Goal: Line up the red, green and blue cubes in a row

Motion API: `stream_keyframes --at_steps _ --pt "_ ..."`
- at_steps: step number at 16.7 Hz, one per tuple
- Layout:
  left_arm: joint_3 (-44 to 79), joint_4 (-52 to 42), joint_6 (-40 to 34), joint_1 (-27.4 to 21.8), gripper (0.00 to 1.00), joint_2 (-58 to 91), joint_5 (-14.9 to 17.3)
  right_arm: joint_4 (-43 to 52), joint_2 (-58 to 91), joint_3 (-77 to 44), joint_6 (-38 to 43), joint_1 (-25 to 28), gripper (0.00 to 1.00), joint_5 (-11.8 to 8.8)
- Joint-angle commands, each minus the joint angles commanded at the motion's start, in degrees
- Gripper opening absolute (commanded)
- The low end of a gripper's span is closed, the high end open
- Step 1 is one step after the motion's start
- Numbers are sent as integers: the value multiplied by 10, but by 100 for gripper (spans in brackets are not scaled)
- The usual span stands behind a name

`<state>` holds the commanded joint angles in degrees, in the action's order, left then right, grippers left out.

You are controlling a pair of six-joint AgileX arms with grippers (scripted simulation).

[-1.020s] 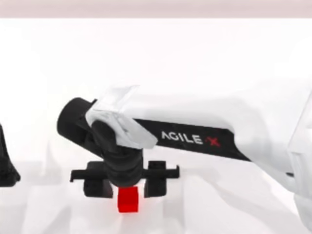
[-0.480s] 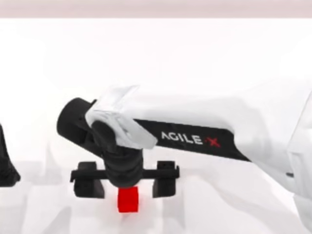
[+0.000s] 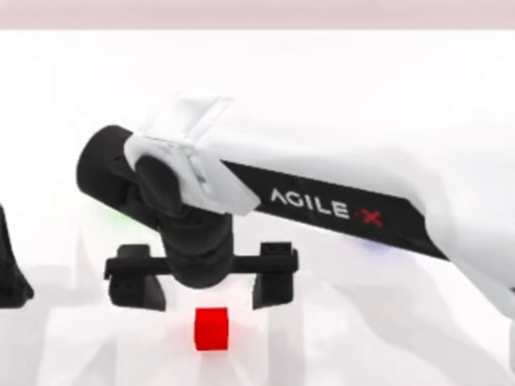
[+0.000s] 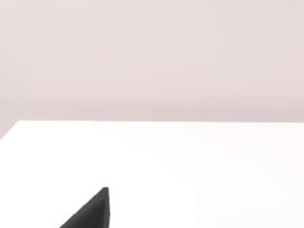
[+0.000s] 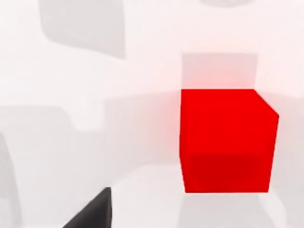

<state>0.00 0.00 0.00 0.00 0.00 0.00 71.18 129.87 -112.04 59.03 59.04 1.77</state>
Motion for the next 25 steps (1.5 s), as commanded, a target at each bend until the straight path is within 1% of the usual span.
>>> stream_keyframes --at_steps 3,8,10,12,16,19,22,25 --pt "0 0 0 0 100 0 0 32 -9 -27 -1 1 100 0" --pt "5 -3 1 -1 100 5 0 28 -13 -22 -5 -4 100 3" --pt "30 -21 5 -5 100 30 0 10 -42 3 -23 -17 100 13" --pt "76 -51 11 -12 100 76 0 -19 -95 47 -53 -41 100 28" --pt "218 -143 32 -33 100 234 1 -105 -270 183 -135 -114 100 61" --pt "351 -233 53 -54 100 406 2 -186 -445 327 -210 -188 100 77" --pt "488 -329 74 -74 100 593 2 -276 -637 498 -294 -272 100 83" --pt "620 -424 94 -94 100 769 1 -372 -827 676 -378 -357 100 77"
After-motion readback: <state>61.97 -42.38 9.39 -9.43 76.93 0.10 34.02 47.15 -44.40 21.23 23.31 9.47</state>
